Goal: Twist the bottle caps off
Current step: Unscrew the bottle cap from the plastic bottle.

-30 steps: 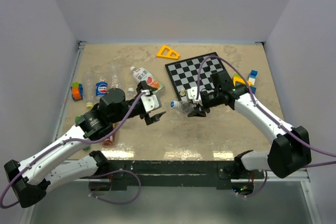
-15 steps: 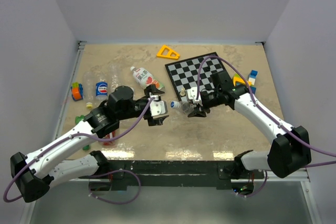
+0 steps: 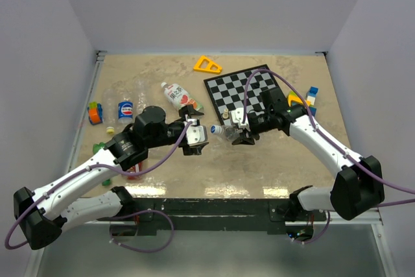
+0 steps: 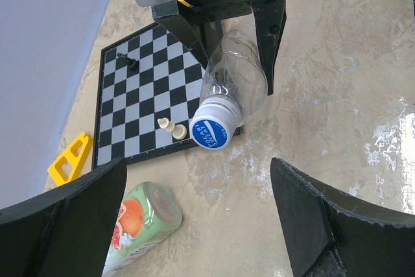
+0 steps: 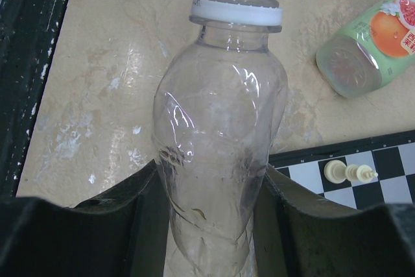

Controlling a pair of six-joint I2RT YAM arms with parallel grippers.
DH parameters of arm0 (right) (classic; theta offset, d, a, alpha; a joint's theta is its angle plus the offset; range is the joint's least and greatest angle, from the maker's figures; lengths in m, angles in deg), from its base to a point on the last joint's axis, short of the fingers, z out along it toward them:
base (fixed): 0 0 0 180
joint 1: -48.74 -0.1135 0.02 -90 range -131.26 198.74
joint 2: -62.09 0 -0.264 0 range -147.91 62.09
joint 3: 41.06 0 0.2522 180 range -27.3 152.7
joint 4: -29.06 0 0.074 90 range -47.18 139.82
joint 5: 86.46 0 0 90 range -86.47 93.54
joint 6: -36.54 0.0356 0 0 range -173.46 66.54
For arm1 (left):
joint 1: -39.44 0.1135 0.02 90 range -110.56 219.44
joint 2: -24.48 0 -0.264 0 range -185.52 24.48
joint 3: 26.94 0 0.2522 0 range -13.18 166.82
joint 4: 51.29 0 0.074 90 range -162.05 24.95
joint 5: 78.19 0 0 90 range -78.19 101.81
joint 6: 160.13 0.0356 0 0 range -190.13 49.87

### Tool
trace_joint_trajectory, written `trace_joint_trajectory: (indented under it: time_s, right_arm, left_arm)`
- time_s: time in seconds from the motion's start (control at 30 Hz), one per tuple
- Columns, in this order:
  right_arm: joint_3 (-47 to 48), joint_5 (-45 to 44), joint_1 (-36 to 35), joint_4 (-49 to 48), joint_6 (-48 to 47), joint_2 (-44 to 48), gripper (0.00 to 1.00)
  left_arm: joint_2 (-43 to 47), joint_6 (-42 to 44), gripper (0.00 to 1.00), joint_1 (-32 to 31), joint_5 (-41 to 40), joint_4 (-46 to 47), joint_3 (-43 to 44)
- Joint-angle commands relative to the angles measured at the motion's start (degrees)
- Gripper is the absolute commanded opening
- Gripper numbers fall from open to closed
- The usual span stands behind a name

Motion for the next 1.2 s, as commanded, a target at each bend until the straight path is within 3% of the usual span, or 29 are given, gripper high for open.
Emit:
trace_joint_trajectory:
  time_s: [0.0,0.83,1.17]
  right_arm:
    - [1.3,1.5,0.1,0.3,-0.8,0.0,0.00]
    - [1.3,1.5,0.1,0.3,-0.9,-0.3,0.00]
    - [1.4,1.6,0.0,0.5,-1.0,0.0,0.00]
  left_arm:
    - [0.3,1.6,0.96,0.1,0.1,2.7,1.1]
    - [-1.9,2.7,0.96,0.2,2.2,3.0,2.9]
    - [-7.0,2.5,0.91,0.2,5.1,4.3,6.1]
